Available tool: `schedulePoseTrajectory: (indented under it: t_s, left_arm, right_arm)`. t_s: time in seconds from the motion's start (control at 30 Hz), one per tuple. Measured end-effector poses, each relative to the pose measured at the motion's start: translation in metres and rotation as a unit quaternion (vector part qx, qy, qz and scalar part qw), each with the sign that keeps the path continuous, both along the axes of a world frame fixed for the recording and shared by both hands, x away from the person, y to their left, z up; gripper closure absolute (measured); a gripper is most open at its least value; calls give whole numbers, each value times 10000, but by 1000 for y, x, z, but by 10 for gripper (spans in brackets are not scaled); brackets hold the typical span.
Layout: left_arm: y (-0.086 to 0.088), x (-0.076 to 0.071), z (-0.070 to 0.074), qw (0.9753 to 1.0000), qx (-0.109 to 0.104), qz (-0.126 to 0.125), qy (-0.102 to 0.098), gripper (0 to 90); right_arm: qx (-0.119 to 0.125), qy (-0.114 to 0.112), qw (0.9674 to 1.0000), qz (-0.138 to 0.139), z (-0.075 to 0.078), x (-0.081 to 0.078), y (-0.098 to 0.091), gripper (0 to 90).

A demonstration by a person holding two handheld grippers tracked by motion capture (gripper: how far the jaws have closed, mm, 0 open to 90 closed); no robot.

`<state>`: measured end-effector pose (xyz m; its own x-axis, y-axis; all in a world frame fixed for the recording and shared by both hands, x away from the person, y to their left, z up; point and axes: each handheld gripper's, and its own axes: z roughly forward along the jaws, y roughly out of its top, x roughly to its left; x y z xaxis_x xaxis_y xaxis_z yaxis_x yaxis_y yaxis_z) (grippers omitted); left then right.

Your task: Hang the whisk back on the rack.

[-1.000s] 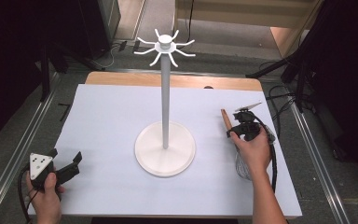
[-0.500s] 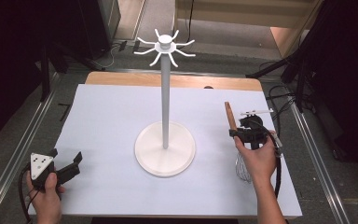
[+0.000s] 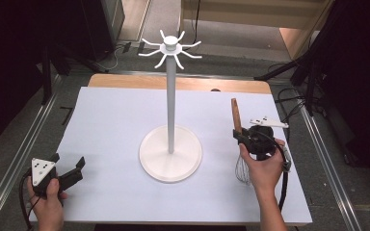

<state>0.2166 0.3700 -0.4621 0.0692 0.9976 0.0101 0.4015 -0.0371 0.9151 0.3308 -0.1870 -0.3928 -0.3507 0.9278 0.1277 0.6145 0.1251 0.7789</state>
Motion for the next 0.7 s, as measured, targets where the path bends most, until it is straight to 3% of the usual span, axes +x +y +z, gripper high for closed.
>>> schedulePoseTrajectory:
  t_s: [0.03,0.1,0.17,0.3,0.43,0.47,0.57,0.6,0.7]
  left_arm:
    - [0,0,0,10000,-5,0,3,153]
    - [0,0,0,10000,-11,-1,13,153]
    - [0,0,0,10000,-3,3,3,153]
    - [0,0,0,10000,-2,3,2,153]
    - [0,0,0,10000,22,4,9,153]
    - [0,0,0,10000,22,4,9,153]
    - [0,0,0,10000,11,-3,0,153]
    - [0,0,0,10000,2,-3,-6,153]
    - [0,0,0,10000,-3,2,-5,153]
  right_arm:
    - [83,-181,9998,50,4,-3,2,706]
    - [106,-240,9996,72,6,-5,3,706]
    - [192,-439,9988,136,14,-10,8,706]
    - [347,-578,9973,282,20,-13,11,706]
    - [476,-951,9933,458,28,-20,18,707]
    - [476,-951,9933,458,28,-20,18,707]
    - [661,-1300,9879,528,34,-27,23,707]
    - [661,-1300,9879,528,34,-27,23,707]
    - [805,-1523,9835,554,40,-32,26,706]
